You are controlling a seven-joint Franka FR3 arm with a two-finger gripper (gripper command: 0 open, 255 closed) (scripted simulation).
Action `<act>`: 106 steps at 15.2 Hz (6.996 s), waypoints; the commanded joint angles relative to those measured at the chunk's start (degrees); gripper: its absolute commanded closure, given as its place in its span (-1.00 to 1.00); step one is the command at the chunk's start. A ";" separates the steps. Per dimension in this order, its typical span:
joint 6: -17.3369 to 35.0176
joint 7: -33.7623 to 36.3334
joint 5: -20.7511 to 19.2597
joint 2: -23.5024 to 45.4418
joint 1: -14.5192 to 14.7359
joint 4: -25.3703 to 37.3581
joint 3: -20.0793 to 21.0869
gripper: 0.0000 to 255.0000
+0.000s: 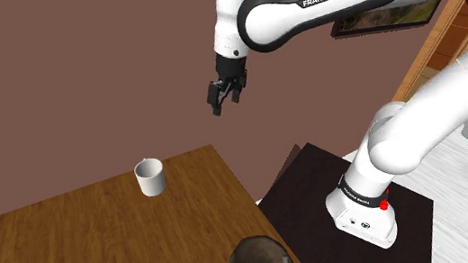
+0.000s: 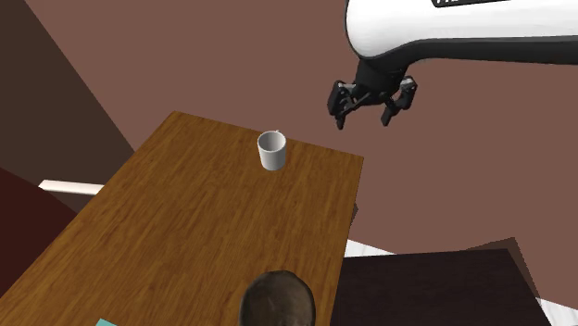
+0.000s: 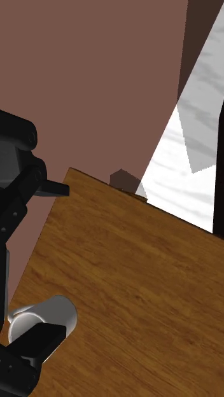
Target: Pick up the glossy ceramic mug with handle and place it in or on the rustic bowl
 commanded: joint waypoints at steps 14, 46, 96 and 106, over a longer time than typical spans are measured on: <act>10.98 19.32 -15.88 34.06 3.85 19.43 8.07 -1.00; 11.36 28.26 -27.70 63.81 15.27 45.42 3.31 1.00; 11.74 35.75 -6.91 16.35 17.17 0.96 17.09 1.00; 9.66 40.96 4.84 2.00 26.24 -9.36 22.01 1.00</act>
